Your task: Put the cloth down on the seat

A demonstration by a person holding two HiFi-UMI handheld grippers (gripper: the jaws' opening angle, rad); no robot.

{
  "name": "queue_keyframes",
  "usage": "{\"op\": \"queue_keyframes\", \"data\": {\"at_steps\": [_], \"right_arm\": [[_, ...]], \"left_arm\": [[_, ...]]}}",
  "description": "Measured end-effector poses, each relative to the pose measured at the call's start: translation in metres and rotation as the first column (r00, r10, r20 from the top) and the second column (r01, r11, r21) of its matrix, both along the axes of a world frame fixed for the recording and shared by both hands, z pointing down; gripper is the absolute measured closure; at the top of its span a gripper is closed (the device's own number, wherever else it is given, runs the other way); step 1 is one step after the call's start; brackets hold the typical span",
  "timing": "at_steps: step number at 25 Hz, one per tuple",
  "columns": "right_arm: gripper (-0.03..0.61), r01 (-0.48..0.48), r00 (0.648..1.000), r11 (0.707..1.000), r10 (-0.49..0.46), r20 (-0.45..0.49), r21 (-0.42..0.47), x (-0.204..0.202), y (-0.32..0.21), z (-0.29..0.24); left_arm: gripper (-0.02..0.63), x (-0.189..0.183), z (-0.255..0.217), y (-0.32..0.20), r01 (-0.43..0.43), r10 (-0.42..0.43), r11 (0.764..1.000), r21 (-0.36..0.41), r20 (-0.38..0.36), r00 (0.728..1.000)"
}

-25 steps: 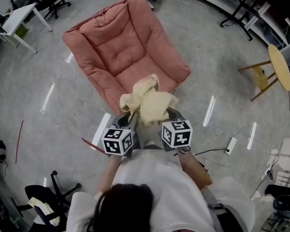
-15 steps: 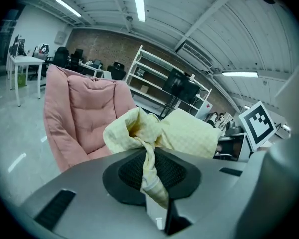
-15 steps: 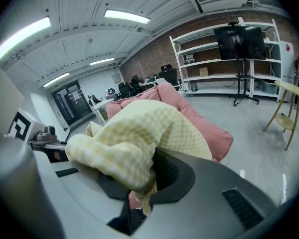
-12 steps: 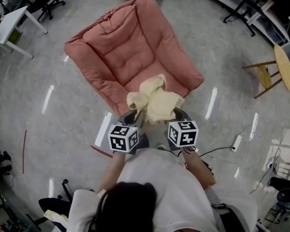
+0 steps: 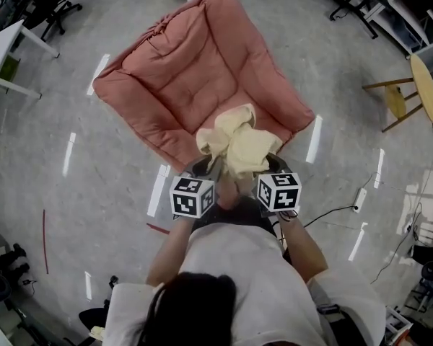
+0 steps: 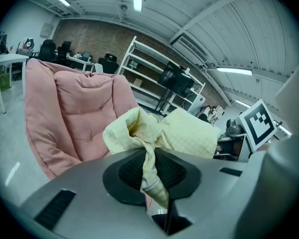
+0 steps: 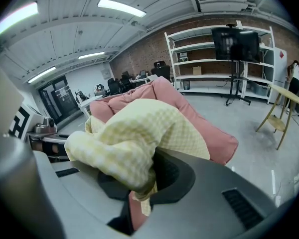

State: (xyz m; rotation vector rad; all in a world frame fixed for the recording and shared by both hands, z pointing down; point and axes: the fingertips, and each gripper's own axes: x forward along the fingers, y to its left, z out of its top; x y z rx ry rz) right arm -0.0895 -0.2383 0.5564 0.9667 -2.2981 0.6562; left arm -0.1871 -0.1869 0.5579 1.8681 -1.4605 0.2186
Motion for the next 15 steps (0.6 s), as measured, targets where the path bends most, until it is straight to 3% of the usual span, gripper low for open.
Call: {"op": "queue_keyframes", "data": {"at_steps": [15], "right_arm": [[0.517, 0.028, 0.996, 0.998, -0.032, -0.079, -0.057, -0.022, -0.087, 0.080]], "left_arm": [[0.549, -0.022, 0.079, -0.080, 0.064, -0.066, 0.993, -0.097, -0.023, 0.998]]}}
